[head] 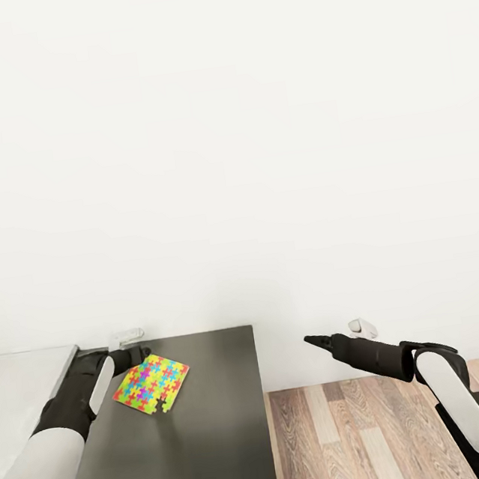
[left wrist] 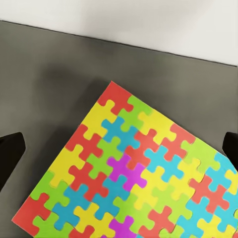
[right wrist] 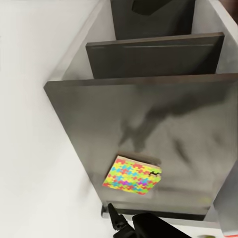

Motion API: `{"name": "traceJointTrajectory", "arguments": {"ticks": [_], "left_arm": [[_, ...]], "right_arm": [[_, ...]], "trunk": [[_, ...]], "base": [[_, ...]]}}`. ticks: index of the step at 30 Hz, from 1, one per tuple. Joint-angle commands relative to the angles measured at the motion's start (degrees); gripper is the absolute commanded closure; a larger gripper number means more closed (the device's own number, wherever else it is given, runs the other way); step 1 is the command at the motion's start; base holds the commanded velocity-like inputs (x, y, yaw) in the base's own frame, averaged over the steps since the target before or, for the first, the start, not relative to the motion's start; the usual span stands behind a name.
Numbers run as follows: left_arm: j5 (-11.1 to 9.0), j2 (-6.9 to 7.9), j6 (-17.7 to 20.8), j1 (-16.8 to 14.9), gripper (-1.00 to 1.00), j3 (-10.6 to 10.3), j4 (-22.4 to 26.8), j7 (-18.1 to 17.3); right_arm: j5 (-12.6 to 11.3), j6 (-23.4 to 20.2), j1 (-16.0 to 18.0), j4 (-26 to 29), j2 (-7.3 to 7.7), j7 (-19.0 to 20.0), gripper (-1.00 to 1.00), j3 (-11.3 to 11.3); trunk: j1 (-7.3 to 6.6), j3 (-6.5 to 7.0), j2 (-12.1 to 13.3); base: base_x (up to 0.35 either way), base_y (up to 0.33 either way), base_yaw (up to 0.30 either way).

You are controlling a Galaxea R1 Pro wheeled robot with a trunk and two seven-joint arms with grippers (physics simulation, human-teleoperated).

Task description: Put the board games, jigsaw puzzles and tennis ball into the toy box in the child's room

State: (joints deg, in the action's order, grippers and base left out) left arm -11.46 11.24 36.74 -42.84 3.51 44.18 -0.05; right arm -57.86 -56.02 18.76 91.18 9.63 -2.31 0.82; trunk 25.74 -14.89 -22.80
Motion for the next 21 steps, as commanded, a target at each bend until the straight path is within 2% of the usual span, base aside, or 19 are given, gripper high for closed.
{"name": "traceJointTrajectory", "arguments": {"ticks": [1,4,6,8,13,21], "left_arm": [[-0.36,0.32,0.35,-0.07,-1.0,0.23,-0.32,-0.1],[-0.58,1.92,0.4,-0.14,-1.0,0.44,-1.04,-0.97],[-0.71,3.33,0.42,-0.16,-1.0,0.53,-1.49,-3.49],[-0.68,3.83,0.43,-0.18,-1.0,0.53,-1.65,-5.63],[-0.56,4.31,0.43,-0.17,-1.0,0.53,-1.79,-8.19],[-0.34,4.34,0.43,-0.15,-1.0,0.19,-1.82,-8.78]], "right_arm": [[-0.23,-0.15,0.05,0.05,0.04,-0.24,-1.0,0.05],[-0.23,-0.15,0.05,0.05,0.04,-0.24,-1.0,0.04],[-0.23,-0.15,0.05,0.05,0.06,-0.24,-1.0,0.0],[-0.22,-0.15,0.05,0.05,0.05,-0.24,-1.0,0.0],[-0.23,-0.15,0.05,0.05,0.07,-0.24,-1.0,-0.05],[-0.23,-0.15,0.05,0.05,0.04,-0.24,-1.0,-0.14]], "trunk": [[0.04,-0.2,-0.12],[0.04,-0.48,-0.12],[0.04,-0.67,-0.12],[0.04,-0.86,-0.12],[0.04,-1.33,-0.12],[0.04,-2.07,-0.12]], "base": [[0.095,0.0,0.0],[0.095,0.0,0.0],[0.094,0.0,0.0],[0.092,0.0,0.0],[0.083,0.0,0.0],[0.02,0.0,0.0]]}}
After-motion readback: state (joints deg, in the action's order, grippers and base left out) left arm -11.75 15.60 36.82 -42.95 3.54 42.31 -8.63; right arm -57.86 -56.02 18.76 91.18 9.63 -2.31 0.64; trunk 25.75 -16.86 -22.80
